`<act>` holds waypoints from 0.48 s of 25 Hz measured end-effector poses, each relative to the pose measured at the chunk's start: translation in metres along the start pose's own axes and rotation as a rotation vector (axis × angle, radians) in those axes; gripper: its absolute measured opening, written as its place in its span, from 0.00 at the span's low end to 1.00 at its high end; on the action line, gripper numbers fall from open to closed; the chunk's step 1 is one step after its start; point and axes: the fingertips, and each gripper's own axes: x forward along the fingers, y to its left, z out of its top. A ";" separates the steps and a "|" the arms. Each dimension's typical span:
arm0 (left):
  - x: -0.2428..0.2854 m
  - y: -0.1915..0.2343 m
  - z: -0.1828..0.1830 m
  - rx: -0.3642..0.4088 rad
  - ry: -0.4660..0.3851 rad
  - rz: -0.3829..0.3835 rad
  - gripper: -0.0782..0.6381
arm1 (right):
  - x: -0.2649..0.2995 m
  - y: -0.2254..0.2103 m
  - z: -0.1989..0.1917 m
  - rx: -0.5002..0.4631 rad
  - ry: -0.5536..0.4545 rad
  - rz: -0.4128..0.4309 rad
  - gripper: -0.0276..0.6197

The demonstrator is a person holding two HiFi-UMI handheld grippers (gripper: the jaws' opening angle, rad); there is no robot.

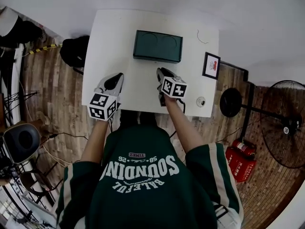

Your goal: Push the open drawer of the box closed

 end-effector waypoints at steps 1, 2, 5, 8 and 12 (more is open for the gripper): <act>0.002 -0.002 0.004 0.010 -0.008 -0.010 0.18 | -0.009 0.000 0.005 -0.009 -0.026 -0.003 0.14; 0.004 -0.003 0.008 0.019 -0.016 -0.020 0.18 | -0.018 0.000 0.010 -0.024 -0.052 -0.008 0.11; 0.003 -0.008 0.018 0.040 -0.035 -0.039 0.18 | -0.048 0.007 0.027 -0.090 -0.129 -0.013 0.05; 0.003 -0.011 0.029 0.059 -0.055 -0.055 0.18 | -0.075 0.019 0.048 -0.158 -0.213 -0.009 0.05; 0.003 -0.016 0.042 0.078 -0.080 -0.071 0.18 | -0.111 0.036 0.070 -0.224 -0.324 0.004 0.05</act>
